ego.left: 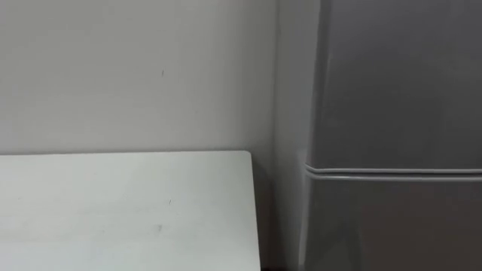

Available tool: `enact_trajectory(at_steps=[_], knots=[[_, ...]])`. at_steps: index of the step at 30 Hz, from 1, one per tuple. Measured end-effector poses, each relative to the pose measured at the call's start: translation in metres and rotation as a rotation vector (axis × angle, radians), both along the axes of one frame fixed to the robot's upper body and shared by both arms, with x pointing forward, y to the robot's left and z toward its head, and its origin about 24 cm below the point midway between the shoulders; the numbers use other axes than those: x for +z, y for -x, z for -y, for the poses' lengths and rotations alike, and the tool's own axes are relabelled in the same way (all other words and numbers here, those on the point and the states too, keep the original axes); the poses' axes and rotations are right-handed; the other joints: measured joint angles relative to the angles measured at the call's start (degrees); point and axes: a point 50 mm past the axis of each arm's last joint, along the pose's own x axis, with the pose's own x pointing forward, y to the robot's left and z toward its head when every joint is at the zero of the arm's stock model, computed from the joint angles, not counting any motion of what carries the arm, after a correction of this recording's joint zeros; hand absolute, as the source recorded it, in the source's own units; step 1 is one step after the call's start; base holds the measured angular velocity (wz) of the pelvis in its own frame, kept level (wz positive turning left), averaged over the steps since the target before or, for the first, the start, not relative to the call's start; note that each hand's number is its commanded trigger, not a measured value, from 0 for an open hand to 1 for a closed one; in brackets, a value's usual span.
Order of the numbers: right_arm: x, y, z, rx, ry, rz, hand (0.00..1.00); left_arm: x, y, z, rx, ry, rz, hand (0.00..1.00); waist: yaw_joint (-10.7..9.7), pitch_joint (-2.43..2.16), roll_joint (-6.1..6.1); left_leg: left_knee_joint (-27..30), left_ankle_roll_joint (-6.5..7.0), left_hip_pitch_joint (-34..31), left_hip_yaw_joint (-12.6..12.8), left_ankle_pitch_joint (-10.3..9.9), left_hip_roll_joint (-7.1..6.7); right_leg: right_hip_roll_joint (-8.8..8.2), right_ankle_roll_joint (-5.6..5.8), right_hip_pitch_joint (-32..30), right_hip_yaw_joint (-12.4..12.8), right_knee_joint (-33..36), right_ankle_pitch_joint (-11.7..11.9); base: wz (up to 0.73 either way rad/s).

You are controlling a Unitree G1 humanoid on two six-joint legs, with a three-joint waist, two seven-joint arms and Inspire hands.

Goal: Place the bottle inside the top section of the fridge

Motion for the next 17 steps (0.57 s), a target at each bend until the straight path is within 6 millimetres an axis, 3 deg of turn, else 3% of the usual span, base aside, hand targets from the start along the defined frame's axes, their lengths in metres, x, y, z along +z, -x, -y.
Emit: enact_trajectory(at_steps=[17], knots=[[-0.0035,-0.0021,-0.0001,-0.016,-0.076,-0.023,0.00,-0.0019,0.0000,0.0001,0.002,0.002,-0.018,0.00,0.1,0.15,-0.53,0.1,0.00,-0.5,-1.1,0.0,-0.07,-0.08,0.01,0.0,-0.9,-0.2,0.0,0.01]])
